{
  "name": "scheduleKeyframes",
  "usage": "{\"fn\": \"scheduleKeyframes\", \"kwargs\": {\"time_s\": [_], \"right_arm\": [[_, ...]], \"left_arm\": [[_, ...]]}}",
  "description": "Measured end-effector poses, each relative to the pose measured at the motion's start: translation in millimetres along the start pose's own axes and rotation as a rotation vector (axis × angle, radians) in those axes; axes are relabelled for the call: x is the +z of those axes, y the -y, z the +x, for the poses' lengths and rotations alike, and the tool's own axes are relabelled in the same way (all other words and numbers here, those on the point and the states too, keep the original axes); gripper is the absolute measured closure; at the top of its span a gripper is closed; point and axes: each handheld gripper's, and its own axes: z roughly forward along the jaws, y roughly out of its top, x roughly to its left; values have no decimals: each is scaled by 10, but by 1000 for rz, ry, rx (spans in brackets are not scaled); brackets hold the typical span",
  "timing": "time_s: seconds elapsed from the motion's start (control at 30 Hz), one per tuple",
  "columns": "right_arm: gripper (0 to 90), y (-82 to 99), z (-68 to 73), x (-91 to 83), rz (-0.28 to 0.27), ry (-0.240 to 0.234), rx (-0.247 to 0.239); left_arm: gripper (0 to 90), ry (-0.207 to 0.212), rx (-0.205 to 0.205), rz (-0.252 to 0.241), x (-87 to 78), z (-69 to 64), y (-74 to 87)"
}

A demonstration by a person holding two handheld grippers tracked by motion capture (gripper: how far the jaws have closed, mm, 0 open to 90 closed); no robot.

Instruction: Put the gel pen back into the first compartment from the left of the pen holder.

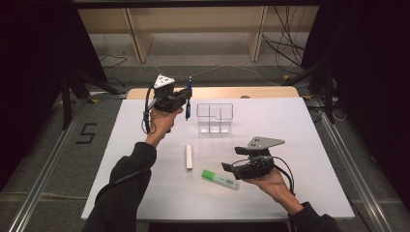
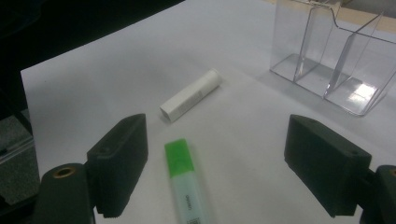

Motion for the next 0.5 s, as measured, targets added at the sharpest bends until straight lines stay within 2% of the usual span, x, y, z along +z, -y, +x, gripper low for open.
{"fn": "scheduleKeyframes", "kwargs": {"time_s": [0.13, 0.33, 0.37, 0.5], "right_arm": [[224, 0, -1, -1, 1, 0, 0], [224, 2, -3, 1, 0, -2, 0], [224, 2, -3, 1, 0, -2, -1], [224, 1, -1, -3, 3, 1, -3]], "left_arm": [[793, 3, -9, -16, 45, -32, -24], [793, 9, 4, -9, 113, -77, -46], [793, 8, -7, -17, 131, -90, -46], [793, 3, -8, -28, 172, -104, -42]]}}
